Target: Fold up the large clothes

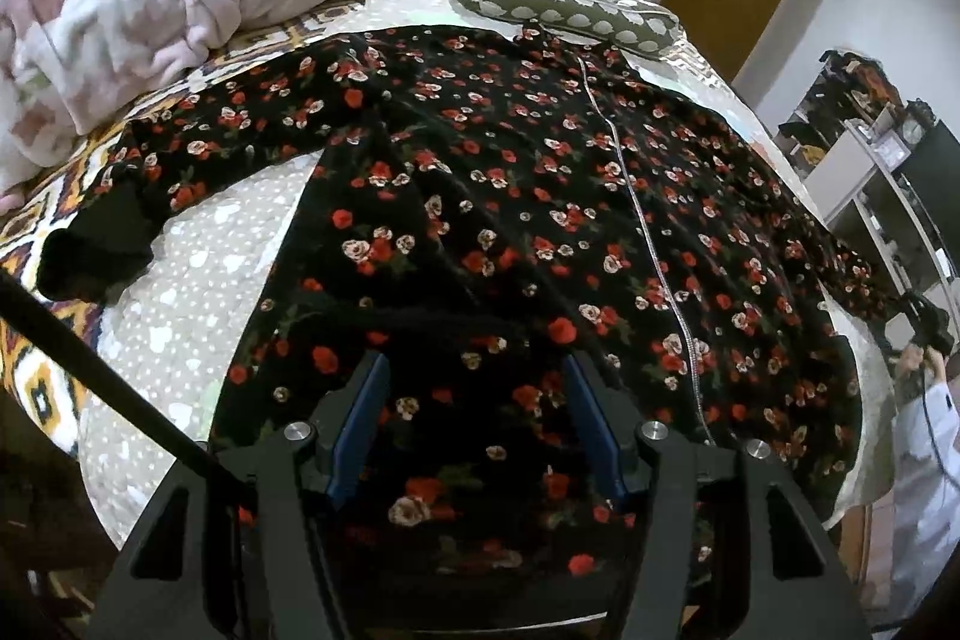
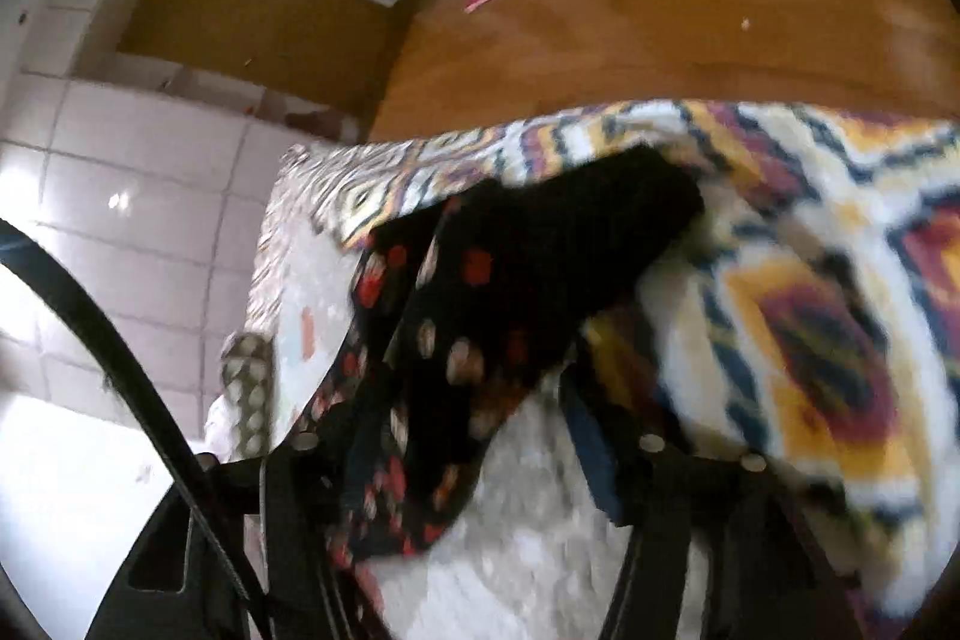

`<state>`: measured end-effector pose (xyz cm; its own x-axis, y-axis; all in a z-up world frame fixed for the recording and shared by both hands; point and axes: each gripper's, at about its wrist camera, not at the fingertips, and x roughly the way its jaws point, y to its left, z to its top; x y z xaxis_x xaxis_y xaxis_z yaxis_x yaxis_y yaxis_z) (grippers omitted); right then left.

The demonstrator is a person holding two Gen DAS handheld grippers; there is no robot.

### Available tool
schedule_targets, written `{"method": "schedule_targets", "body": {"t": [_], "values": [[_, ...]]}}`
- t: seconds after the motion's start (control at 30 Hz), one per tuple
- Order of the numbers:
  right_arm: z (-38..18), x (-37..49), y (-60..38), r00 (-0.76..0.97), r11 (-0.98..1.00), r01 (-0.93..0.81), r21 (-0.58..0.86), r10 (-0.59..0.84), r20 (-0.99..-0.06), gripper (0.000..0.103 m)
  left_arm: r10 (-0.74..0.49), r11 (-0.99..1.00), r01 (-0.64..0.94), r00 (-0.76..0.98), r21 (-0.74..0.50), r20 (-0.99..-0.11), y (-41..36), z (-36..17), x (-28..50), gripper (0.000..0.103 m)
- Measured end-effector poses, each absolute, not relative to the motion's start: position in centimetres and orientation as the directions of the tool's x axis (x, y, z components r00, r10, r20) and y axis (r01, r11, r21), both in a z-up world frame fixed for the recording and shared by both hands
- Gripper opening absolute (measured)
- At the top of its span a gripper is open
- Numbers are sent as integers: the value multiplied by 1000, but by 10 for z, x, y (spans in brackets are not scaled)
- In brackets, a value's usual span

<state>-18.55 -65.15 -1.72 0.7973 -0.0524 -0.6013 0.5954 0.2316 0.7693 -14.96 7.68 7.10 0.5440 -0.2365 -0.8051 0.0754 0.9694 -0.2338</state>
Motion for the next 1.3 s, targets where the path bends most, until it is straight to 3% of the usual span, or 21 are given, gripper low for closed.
{"method": "schedule_targets", "body": {"t": [0.03, 0.23, 0.37, 0.53, 0.73, 0.87, 1.03, 1.13, 1.2, 1.3], "values": [[-15, -181, -655, 795, 238, 599, 765, -56, -605, 6, -232, 970, 73, 547, -230, -805, 78, 72, -150, 59], [48, -174, -660, 787, 356, 608, 710, -155, -597, 7, -195, 970, 3, 598, -241, -777, 109, 89, -148, 59], [106, -134, -611, 721, 596, 638, 487, -241, -650, 7, -167, 965, -50, 639, -257, -751, 135, 98, -152, 59], [144, -45, -474, 717, 871, 434, 229, -180, -674, 7, -162, 953, -85, 671, -292, -724, 162, 101, -161, 59], [126, 39, -252, 691, 999, 38, 24, -9, -722, 7, -141, 940, -133, 688, -315, -712, 197, 92, -176, 60], [86, 65, -104, 658, 970, -200, -137, 29, -753, 7, -117, 922, -193, 689, -336, -715, 229, 81, -185, 60], [9, 75, 30, 648, 832, -367, -417, -94, -756, 11, -74, 900, -266, 688, -346, -722, 265, 71, -198, 60], [-13, 62, 78, 714, 704, -411, -579, -147, -685, 23, -52, 894, -290, 689, -341, -723, 280, 68, -205, 60], [-24, 43, 105, 790, 571, -405, -714, -174, -587, 28, -41, 890, -303, 690, -340, -722, 287, 66, -206, 60], [-30, 20, 128, 852, 433, -399, -808, -151, -502, 28, -37, 882, -317, 691, -348, -722, 292, 66, -205, 60]]}}
